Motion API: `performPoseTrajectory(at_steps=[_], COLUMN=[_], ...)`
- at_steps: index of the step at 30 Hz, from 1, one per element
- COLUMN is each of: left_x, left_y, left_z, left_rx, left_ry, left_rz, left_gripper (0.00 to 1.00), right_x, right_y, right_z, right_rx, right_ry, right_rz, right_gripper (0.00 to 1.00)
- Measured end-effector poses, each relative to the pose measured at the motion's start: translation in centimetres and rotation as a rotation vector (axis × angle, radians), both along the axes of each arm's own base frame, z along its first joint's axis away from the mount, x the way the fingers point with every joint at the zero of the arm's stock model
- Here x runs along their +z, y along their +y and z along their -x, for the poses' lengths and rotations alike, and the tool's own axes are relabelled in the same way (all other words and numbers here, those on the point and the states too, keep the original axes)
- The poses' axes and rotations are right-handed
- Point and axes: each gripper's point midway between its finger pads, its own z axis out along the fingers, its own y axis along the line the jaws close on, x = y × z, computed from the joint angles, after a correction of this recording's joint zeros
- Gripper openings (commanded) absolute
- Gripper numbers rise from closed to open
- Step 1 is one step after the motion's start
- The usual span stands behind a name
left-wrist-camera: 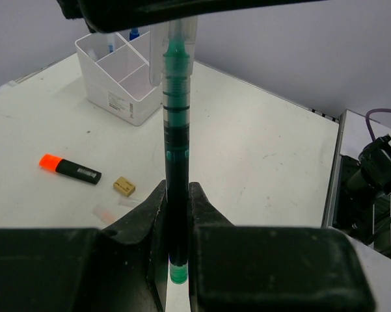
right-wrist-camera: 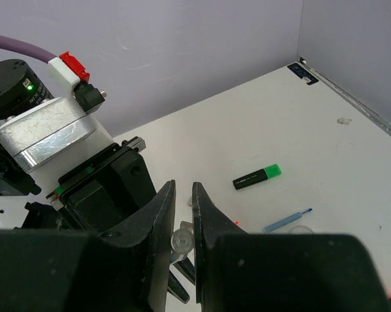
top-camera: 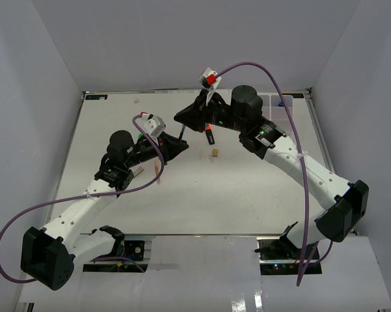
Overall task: Sort the stationery into containers
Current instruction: Close the pen cap on the pen.
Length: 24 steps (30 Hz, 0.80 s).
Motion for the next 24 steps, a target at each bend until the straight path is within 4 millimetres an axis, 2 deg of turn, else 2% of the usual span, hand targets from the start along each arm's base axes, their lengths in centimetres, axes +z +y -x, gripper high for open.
performPoseTrajectory(at_steps=[24], left_x=[0.9], left_y=[-0.7], left_z=[1.0], left_rx=[-0.096], left_ry=[-0.046], left_rz=[0.021], left_gripper=[0.00], right_x=[1.2], right_y=[-0.2], right_z=[0.6], right_rx=[0.021], right_ry=[-0.018], right_rz=[0.005], right_gripper=[0.08])
